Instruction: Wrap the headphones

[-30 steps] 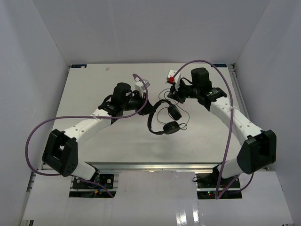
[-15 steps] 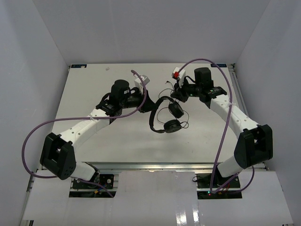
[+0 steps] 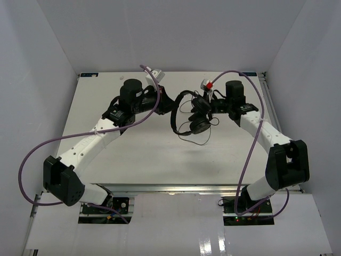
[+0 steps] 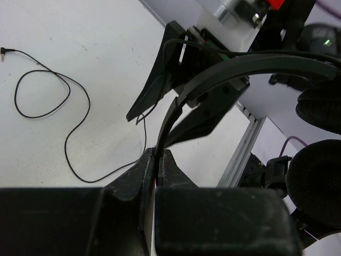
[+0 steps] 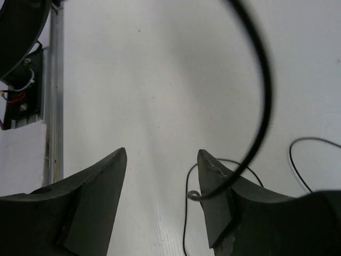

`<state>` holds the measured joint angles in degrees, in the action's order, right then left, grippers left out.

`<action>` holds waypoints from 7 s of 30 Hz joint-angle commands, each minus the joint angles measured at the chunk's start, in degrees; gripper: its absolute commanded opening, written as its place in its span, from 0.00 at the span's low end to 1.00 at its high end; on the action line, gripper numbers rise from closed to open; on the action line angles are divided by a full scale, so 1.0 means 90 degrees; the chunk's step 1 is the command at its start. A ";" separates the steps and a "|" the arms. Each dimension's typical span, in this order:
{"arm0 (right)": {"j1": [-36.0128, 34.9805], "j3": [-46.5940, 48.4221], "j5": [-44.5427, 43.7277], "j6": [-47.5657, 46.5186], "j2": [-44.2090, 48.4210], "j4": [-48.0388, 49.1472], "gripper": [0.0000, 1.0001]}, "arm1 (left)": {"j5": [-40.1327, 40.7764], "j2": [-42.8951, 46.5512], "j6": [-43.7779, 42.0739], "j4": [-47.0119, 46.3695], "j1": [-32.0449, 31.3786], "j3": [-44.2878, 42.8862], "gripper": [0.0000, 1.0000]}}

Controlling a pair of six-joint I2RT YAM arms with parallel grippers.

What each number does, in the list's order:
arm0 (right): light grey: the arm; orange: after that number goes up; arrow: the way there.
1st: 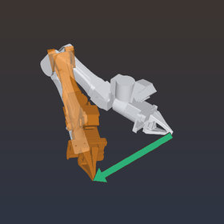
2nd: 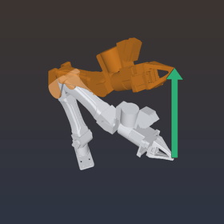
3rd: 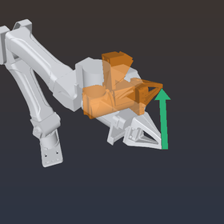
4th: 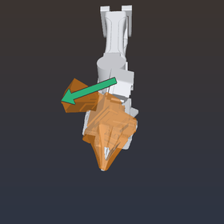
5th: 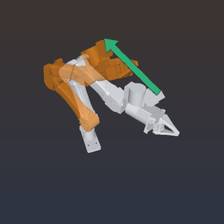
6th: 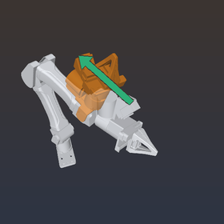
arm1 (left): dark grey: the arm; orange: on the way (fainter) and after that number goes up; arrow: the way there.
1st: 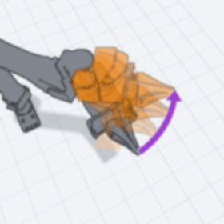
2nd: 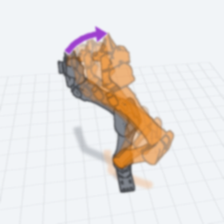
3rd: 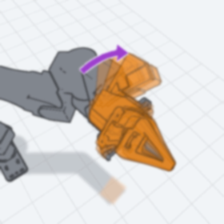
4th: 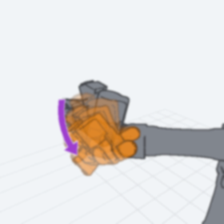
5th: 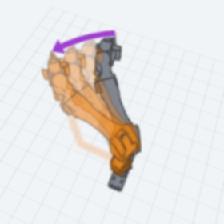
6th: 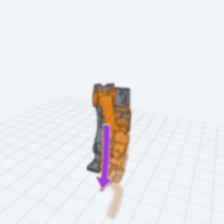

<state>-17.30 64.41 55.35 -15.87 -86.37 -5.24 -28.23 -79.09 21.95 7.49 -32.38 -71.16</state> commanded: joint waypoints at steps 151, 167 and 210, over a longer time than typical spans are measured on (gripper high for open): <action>-0.0299 -0.2602 0.3083 0.1521 0.0593 0.4178 0.41 | 0.2190 -0.0650 0.2424 0.1272 -0.0626 -0.4353 0.00; -0.0744 -0.2504 0.3077 -0.0637 0.0620 0.1903 0.33 | 0.2998 -0.0782 0.2333 0.1555 -0.0485 -0.4925 0.00; -0.3117 -0.1217 -0.6597 -0.4225 0.2500 -0.1944 0.08 | 0.4455 -0.0416 0.0958 0.0121 0.0988 -0.0273 0.00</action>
<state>-45.12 55.03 -6.28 -53.88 -65.23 -22.77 15.05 -87.09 30.01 9.91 -24.30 -70.66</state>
